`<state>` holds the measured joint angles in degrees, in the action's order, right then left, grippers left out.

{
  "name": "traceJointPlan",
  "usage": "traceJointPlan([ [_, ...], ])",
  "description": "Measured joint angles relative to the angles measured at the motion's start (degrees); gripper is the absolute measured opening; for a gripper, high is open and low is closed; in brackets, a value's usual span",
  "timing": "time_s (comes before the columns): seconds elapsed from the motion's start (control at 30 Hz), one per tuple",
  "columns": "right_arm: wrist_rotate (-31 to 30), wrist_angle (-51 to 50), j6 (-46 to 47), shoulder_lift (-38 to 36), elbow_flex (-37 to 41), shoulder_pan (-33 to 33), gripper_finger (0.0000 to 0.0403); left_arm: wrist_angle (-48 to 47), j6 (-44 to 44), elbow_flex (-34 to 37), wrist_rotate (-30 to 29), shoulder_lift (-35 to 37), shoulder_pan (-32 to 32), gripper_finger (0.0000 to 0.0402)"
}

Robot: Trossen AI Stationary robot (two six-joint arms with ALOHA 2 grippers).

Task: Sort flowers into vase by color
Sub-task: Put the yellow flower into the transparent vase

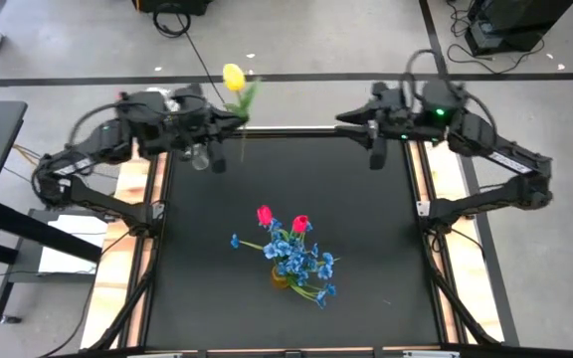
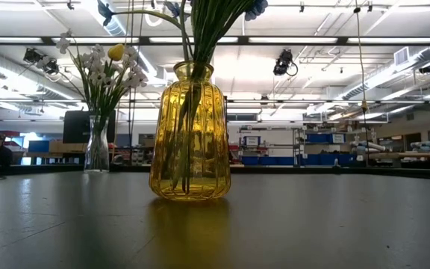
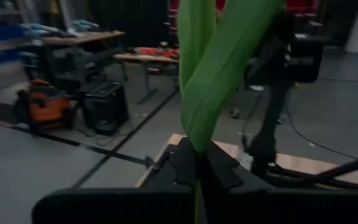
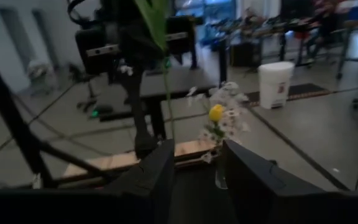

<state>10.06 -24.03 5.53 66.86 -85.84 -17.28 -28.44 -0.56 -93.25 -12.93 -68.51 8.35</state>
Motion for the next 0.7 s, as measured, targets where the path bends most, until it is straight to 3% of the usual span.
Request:
traceJointPlan([
  [0.17, -1.7, 8.4, 4.8, -10.3, 13.0, 0.1, 0.0138, -3.2, 0.4, 0.0, -5.6, 3.7, -1.7, 0.0008],
  [0.33, -4.5, 8.9, 7.5, -18.3, 20.9, -0.2, 0.0116, -5.3, 0.4, 0.0, -9.4, 5.4, -2.8, 0.0008],
  [0.6, -3.8, 8.5, 7.8, -23.4, 24.7, -0.2, 0.0019, -4.5, 1.4, 0.0, -9.7, 4.2, -2.8, 0.0008],
  [0.7, -2.6, 8.3, 7.6, -24.0, 25.0, -0.2, 0.0009, -4.2, 1.4, -0.1, -9.7, 4.2, -2.8, 0.0008],
])
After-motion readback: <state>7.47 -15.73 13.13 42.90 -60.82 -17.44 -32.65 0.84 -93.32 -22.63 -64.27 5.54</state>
